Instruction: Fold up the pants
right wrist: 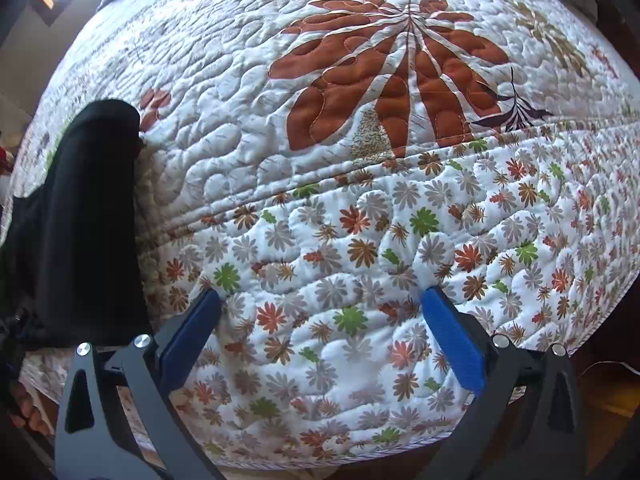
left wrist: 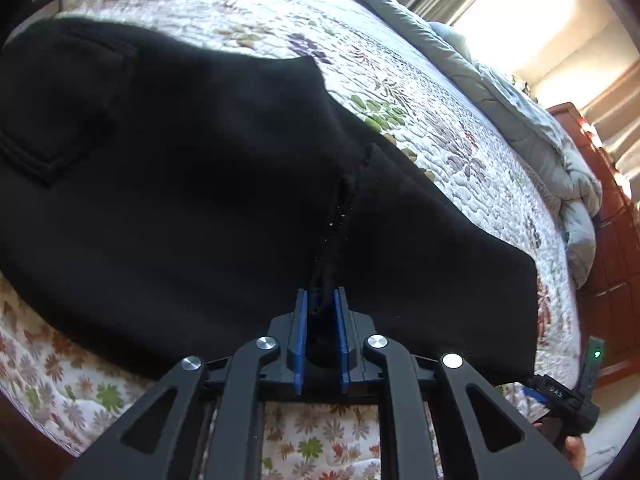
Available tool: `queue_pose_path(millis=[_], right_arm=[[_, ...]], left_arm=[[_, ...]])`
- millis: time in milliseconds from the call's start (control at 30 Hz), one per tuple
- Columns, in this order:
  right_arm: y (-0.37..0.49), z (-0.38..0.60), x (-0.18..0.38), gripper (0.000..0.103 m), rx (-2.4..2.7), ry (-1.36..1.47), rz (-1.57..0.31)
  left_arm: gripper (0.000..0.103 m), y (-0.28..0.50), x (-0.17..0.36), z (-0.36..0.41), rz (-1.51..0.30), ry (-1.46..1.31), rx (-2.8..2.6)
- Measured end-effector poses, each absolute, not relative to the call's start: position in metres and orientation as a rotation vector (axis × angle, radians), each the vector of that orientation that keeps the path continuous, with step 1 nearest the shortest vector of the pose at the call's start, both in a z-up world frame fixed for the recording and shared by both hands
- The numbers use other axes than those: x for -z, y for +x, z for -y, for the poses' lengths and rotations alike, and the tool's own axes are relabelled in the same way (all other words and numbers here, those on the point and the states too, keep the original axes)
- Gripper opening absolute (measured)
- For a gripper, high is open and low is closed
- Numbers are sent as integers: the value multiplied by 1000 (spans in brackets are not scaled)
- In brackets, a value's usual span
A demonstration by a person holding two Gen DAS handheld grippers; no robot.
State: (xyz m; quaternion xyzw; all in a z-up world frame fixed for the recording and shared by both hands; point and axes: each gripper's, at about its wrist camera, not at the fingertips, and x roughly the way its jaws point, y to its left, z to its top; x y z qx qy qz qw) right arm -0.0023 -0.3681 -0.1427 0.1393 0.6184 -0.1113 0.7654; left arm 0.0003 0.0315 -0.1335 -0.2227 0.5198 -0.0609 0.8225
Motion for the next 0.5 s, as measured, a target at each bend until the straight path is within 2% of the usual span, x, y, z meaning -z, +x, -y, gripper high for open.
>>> queue_pose_path(millis=[100,133,167,233,300,433,500], right_arm=[[-2,363,144,101,241,279,-1335],[-1,364,144,101,235,279,-1332],[1,364,145,101,224,283,-1327],[1,366,144,101,206,295,-1329],[4,370,139,100,193,299,-1334],[0,380,110,100,197,364,-1225],[-2,381,98,100,234,361,-1187]], left_arm=[[20,0,125,-29,-1123,-444,139],[26,-1,123,-31,-1128,-455,139],[39,-2,120,-33,-1131,-470,141],[53,-7,113,-40,-1121,-488,144],[55,-12,105,-48,-1108,-483,142],[83,-20,98,-65,-1114,-469,116],[90,-21,101,-69,-1137,-414,91]])
